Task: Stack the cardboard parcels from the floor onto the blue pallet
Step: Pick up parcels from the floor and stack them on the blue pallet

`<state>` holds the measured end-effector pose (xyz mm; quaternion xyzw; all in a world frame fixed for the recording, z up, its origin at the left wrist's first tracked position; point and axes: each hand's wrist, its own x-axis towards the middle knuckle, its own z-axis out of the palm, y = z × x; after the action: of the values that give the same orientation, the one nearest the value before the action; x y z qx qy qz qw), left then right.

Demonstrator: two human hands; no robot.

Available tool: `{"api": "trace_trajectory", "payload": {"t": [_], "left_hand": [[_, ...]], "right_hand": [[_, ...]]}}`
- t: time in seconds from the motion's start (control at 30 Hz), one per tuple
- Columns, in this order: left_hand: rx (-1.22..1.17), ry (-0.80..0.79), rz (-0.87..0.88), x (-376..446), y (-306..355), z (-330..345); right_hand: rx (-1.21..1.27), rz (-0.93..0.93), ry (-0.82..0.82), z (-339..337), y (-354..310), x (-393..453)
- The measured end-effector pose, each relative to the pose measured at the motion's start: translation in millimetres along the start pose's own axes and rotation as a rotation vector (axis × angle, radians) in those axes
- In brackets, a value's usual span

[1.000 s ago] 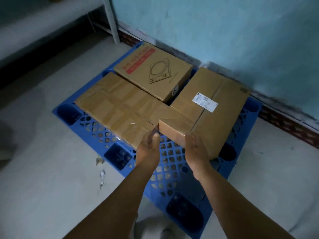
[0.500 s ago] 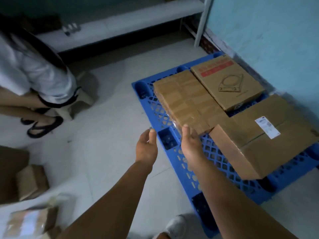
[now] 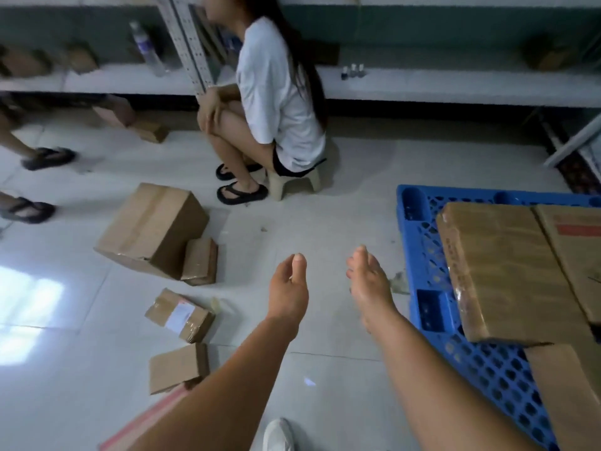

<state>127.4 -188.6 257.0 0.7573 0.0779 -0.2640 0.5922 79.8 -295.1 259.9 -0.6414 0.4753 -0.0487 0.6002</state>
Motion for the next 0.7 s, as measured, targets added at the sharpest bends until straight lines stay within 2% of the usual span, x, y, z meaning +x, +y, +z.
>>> {"api": "trace_trajectory", "payload": {"t": [0.2, 0.37, 0.7], "left_hand": [[-0.054, 0.132, 0.032, 16.7, 3.9, -99.8], [-0.150, 0.277, -0.018, 31.1, 5.0, -165.2], [-0.318, 0.532, -0.113, 86.5, 10.5, -235.4]], "right_hand": [[-0.122, -0.078, -0.169, 100.7, -29.9, -20.8], [-0.149, -0.086, -0.323, 166.7, -51.6, -27.9], [-0.219, -0.092, -0.551, 261.1, -96.3, 4.3]]}}
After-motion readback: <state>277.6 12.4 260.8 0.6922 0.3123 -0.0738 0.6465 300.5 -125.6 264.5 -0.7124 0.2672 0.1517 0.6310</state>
